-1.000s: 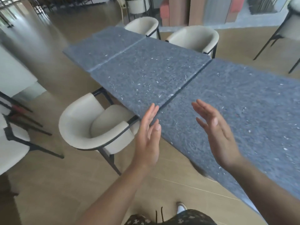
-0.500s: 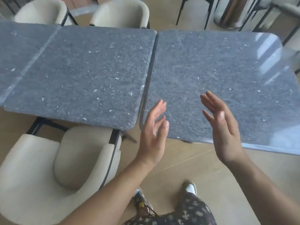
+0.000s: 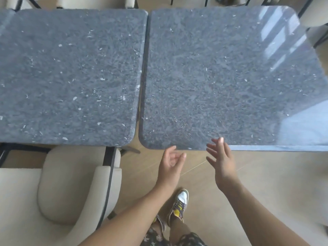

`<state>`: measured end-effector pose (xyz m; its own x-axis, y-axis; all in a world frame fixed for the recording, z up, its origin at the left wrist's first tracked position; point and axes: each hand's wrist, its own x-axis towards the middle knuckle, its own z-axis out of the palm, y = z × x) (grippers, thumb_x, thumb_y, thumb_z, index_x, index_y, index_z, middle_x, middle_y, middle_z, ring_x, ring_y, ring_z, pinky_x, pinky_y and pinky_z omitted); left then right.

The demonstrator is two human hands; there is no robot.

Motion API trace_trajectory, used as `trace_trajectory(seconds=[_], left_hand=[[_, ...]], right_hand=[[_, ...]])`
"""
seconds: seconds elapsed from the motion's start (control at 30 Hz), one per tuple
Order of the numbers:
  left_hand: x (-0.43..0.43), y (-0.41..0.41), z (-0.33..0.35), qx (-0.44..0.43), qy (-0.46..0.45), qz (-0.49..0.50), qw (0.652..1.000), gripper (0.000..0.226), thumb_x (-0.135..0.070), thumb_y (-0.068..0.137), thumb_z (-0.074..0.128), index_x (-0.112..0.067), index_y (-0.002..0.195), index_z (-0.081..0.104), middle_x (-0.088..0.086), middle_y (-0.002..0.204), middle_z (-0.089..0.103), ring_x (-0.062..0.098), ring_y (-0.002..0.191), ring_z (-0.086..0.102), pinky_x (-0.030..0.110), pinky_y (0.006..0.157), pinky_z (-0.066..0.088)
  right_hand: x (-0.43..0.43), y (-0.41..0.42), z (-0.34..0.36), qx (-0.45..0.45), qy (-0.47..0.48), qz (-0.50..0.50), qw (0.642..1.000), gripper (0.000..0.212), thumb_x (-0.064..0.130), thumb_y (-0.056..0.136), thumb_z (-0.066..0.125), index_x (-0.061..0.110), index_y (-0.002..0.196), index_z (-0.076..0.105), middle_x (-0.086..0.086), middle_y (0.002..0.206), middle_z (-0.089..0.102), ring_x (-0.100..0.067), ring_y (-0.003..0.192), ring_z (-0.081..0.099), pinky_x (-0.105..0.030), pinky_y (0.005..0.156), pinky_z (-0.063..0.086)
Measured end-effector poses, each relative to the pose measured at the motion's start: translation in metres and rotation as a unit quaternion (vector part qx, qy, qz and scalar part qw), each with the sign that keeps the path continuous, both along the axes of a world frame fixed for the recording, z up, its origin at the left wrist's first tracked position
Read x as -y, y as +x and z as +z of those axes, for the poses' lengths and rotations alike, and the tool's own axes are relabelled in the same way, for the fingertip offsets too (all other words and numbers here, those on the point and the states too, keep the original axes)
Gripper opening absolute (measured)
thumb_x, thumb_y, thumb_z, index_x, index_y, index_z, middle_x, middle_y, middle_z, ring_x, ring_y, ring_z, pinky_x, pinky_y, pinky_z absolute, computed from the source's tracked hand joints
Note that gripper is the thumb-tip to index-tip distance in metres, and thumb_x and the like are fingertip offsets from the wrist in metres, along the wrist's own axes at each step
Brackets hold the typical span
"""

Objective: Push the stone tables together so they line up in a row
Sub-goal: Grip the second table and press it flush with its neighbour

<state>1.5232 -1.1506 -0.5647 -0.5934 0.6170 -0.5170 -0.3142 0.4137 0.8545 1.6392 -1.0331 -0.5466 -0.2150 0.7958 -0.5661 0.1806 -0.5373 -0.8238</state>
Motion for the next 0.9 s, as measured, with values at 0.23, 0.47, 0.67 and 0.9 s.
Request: trace_trajectory(seconds=[0.23,0.47,0.67,0.9], left_hand=[[-0.02,-0.049,-0.064,0.3,-0.051,0.213,0.928,0.069,-0.043,0.087,0.074,-0.014,0.14,0.042,0.008,0.135,0.056,0.024,0.122,0.058,0.037,0.091,0.055],[-0.039,-0.089,-0.087,0.352,-0.037,0.302,0.885,0.049,-0.019,0.087,0.077,-0.012,0.131,0.058,0.011,0.129,0.069,0.029,0.123,0.063,0.043,0.1,0.054],[-0.035,-0.098,-0.085,0.386,-0.023,0.284,0.877,0.021,-0.01,0.093,0.07,-0.011,0.111,0.06,0.019,0.128,0.067,0.034,0.12,0.064,0.046,0.105,0.051],[-0.036,-0.099,-0.081,0.377,-0.039,0.293,0.878,0.039,-0.01,0.09,0.073,-0.004,0.125,0.056,0.019,0.129,0.067,0.034,0.121,0.065,0.048,0.105,0.052]], right_hand=[[-0.031,-0.017,-0.08,-0.014,-0.245,-0.156,0.957,0.076,0.072,0.097,0.056,0.022,0.154,0.043,-0.017,0.145,0.054,-0.041,0.129,0.06,-0.053,0.1,0.054],[-0.034,-0.059,-0.116,-0.089,-0.27,-0.262,0.922,0.055,0.039,0.105,0.067,0.012,0.15,0.05,-0.017,0.151,0.059,-0.033,0.111,0.068,-0.048,0.084,0.057],[-0.026,-0.073,-0.12,-0.092,-0.245,-0.31,0.914,0.057,0.04,0.106,0.065,0.009,0.15,0.047,-0.016,0.148,0.061,-0.038,0.126,0.065,-0.053,0.088,0.059],[-0.026,-0.082,-0.116,-0.032,-0.22,-0.327,0.918,0.024,0.04,0.103,0.07,0.019,0.101,0.058,-0.012,0.127,0.068,-0.029,0.094,0.071,-0.053,0.084,0.06]])
